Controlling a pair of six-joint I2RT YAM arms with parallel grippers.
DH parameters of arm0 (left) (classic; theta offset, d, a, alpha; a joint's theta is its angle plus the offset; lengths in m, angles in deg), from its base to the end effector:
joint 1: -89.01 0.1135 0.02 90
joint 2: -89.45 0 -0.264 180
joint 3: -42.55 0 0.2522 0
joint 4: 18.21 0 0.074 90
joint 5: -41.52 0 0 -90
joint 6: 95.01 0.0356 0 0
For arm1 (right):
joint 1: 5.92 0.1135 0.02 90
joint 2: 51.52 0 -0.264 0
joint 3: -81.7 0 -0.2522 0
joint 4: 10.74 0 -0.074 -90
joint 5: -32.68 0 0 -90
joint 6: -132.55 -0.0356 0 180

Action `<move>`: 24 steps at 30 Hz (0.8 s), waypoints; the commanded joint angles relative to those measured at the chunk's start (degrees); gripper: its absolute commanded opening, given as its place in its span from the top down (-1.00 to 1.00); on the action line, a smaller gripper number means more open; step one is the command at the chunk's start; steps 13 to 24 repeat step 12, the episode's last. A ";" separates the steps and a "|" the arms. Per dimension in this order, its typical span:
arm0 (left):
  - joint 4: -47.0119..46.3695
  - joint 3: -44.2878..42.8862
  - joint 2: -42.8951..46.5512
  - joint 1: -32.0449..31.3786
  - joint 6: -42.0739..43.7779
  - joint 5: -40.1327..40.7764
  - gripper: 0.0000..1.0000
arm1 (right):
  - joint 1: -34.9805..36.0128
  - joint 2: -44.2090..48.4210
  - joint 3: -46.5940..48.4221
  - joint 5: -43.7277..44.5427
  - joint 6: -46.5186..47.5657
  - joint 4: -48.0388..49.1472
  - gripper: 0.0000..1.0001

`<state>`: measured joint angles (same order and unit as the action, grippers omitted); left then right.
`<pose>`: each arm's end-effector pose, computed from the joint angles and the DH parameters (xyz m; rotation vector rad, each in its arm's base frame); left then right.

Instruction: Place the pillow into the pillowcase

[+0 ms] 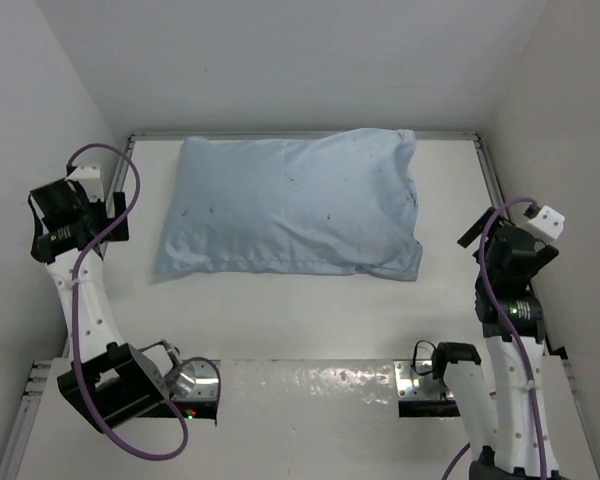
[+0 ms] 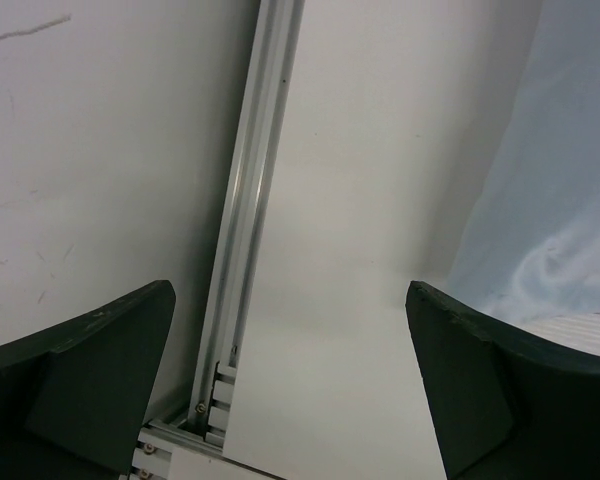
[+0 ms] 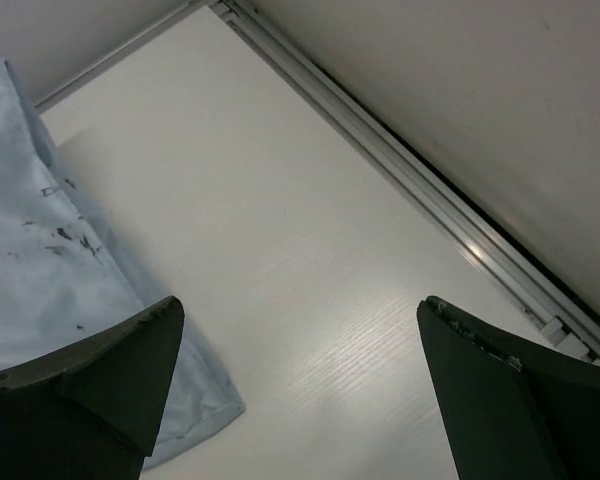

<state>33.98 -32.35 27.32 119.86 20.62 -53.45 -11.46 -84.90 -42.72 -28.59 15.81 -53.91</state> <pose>0.1966 0.1138 0.3331 -0.0574 2.2907 0.4246 0.1290 -0.0297 0.3164 0.8353 1.7029 -0.2339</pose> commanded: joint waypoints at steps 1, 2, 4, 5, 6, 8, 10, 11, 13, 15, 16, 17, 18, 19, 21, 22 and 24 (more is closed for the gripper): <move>0.50 -1.87 2.80 0.61 -1.46 -0.39 -0.99 | -0.17 -2.03 1.07 3.08 -5.84 -1.26 -0.98; 1.28 -1.96 3.32 0.61 -1.28 -1.08 -0.99 | -0.17 -2.38 1.15 3.26 -6.39 -1.70 -0.98; 1.73 -2.05 3.68 0.61 -1.11 -1.35 -0.99 | -0.17 -2.56 1.07 3.96 -7.01 -2.05 -0.98; 2.08 -2.05 3.94 0.61 -1.11 -1.27 -0.99 | -0.17 -2.39 0.46 4.40 -7.01 -1.71 -0.98; 2.17 -2.05 3.94 0.61 -1.02 -1.18 -0.99 | -0.17 -2.21 0.19 4.40 -6.83 -1.44 -0.98; 2.34 -2.05 3.95 0.61 -0.93 -0.57 -0.99 | -0.17 -1.95 -0.51 3.53 -6.05 -0.83 -0.98; 2.35 -1.96 4.03 0.61 -0.58 -0.39 -0.99 | -0.17 -1.51 -0.95 2.39 -4.99 -0.39 -0.98; 2.35 -1.96 3.95 0.61 -0.67 -0.39 -0.99 | -0.17 -1.42 -1.22 2.38 -4.99 -0.30 -0.98; 2.35 -1.87 4.03 0.61 -0.67 -0.39 -0.99 | -0.17 -1.24 -1.39 2.73 -4.99 -0.21 -0.98; 2.35 -1.87 4.03 0.61 -0.67 -0.39 -0.99 | -0.17 -1.24 -1.39 2.73 -4.99 -0.21 -0.98; 2.35 -1.87 4.03 0.61 -0.67 -0.39 -0.99 | -0.17 -1.24 -1.39 2.73 -4.99 -0.21 -0.98; 2.35 -1.87 4.03 0.61 -0.67 -0.39 -0.99 | -0.17 -1.24 -1.39 2.73 -4.99 -0.21 -0.98; 2.35 -1.87 4.03 0.61 -0.67 -0.39 -0.99 | -0.17 -1.24 -1.39 2.73 -4.99 -0.21 -0.98; 2.35 -1.87 4.03 0.61 -0.67 -0.39 -0.99 | -0.17 -1.24 -1.39 2.73 -4.99 -0.21 -0.98; 2.35 -1.87 4.03 0.61 -0.67 -0.39 -0.99 | -0.17 -1.24 -1.39 2.73 -4.99 -0.21 -0.98; 2.35 -1.87 4.03 0.61 -0.67 -0.39 -0.99 | -0.17 -1.24 -1.39 2.73 -4.99 -0.21 -0.98; 2.35 -1.87 4.03 0.61 -0.67 -0.39 -0.99 | -0.17 -1.24 -1.39 2.73 -4.99 -0.21 -0.98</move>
